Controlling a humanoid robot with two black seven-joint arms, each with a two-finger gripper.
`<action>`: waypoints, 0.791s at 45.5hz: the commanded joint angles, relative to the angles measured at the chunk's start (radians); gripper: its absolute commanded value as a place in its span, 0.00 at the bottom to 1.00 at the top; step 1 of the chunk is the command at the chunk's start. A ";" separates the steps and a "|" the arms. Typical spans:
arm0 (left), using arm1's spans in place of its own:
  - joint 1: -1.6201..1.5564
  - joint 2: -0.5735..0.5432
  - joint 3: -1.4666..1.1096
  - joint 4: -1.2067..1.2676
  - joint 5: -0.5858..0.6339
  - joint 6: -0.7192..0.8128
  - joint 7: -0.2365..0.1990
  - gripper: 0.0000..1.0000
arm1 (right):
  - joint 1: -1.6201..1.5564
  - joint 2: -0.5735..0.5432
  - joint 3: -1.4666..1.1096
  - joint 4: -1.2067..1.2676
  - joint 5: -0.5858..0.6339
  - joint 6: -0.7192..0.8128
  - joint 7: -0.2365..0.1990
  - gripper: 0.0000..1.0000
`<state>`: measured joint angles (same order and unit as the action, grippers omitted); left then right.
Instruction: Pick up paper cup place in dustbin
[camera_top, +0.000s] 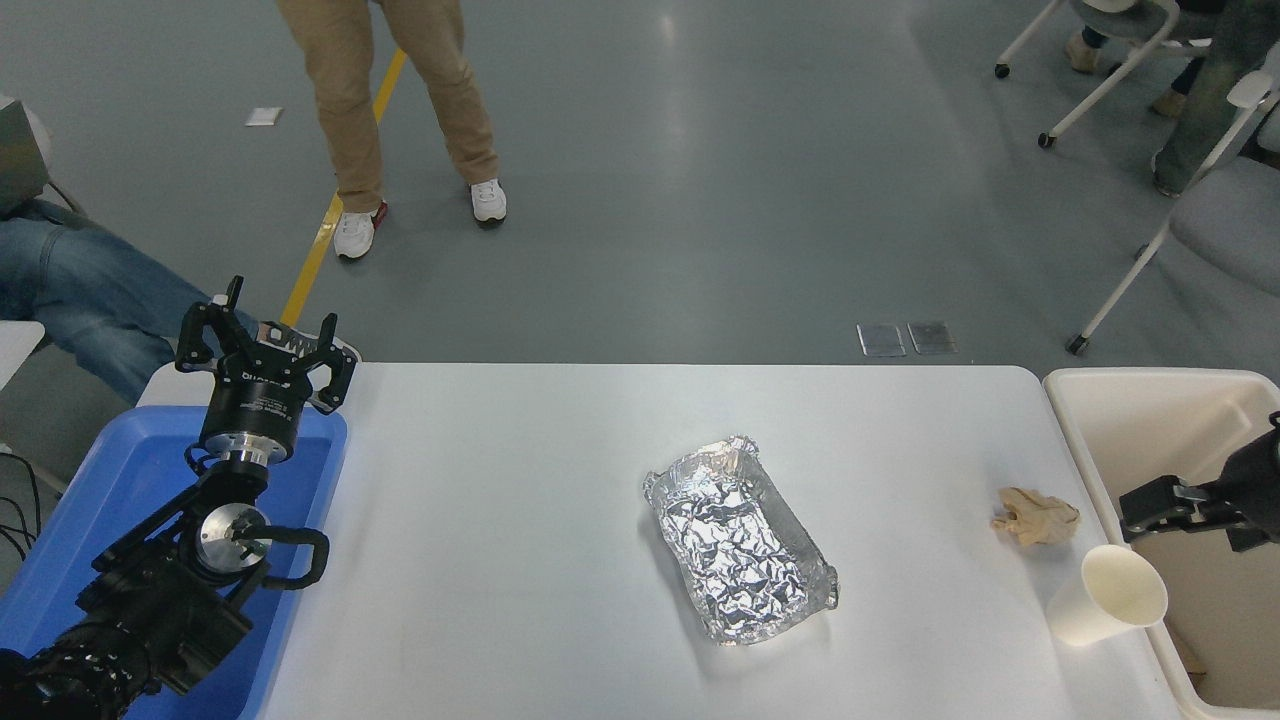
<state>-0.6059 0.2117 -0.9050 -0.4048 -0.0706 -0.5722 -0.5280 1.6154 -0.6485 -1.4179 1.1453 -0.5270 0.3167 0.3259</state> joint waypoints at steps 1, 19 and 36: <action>0.000 0.000 0.000 0.000 0.000 0.000 0.000 0.99 | -0.092 -0.033 0.033 -0.027 -0.001 -0.054 0.004 1.00; 0.000 0.000 0.000 0.000 0.000 0.000 0.000 0.99 | -0.187 -0.045 0.119 -0.078 0.010 -0.085 0.002 1.00; 0.000 0.000 0.000 0.000 0.000 0.000 0.000 0.99 | -0.341 -0.043 0.238 -0.147 0.016 -0.094 0.002 1.00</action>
<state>-0.6060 0.2117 -0.9050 -0.4048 -0.0706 -0.5722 -0.5278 1.3610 -0.6908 -1.2497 1.0452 -0.5151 0.2333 0.3284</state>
